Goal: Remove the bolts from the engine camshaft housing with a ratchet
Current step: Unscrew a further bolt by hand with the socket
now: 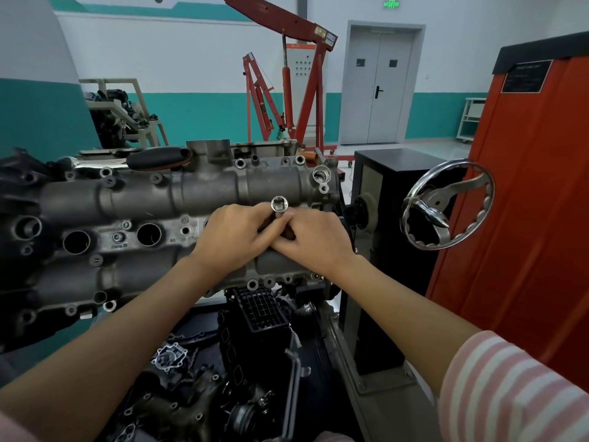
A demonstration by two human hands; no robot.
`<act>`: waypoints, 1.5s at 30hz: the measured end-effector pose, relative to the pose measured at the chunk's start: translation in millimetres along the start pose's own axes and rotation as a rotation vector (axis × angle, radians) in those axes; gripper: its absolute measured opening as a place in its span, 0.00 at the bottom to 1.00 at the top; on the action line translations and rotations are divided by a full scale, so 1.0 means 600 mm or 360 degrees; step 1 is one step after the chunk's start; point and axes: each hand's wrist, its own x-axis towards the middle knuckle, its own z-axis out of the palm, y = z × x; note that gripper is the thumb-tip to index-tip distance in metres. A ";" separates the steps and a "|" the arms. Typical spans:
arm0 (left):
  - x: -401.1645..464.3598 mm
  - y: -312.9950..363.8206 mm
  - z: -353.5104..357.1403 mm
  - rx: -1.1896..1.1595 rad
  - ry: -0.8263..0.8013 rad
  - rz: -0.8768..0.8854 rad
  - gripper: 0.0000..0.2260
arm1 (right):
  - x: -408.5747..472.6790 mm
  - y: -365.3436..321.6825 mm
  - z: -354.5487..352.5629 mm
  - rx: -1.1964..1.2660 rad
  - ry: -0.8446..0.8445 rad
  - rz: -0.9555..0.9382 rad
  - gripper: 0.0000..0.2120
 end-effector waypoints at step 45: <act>0.003 0.005 0.000 0.0041 -0.0009 0.0075 0.11 | 0.001 -0.001 -0.003 0.0088 -0.0007 0.0030 0.11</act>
